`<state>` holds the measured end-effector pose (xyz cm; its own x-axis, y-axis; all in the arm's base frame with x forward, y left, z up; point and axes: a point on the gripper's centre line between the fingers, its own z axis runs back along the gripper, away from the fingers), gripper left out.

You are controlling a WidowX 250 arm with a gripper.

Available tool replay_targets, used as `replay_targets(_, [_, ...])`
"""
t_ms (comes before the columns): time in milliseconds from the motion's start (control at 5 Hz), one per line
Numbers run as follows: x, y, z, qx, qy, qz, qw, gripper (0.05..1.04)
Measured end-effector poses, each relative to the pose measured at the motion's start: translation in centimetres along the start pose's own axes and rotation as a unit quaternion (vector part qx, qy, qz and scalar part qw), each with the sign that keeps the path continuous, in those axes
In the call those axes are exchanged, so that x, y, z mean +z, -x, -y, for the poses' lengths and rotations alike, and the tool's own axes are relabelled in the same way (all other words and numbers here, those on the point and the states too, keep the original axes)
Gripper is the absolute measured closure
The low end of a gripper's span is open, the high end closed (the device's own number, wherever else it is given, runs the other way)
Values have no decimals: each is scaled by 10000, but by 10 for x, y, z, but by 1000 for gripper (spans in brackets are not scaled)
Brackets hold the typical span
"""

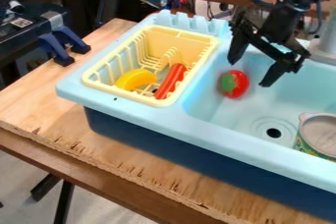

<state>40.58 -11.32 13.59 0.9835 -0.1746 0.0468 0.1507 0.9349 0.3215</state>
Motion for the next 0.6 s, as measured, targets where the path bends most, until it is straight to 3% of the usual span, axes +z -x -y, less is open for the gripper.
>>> replay_targets(200, [-3, -5, 3, -83, 54, 157, 9998, 83])
replay_targets(600, [-26, 2, -5, 121, 157, -190, 9996, 83])
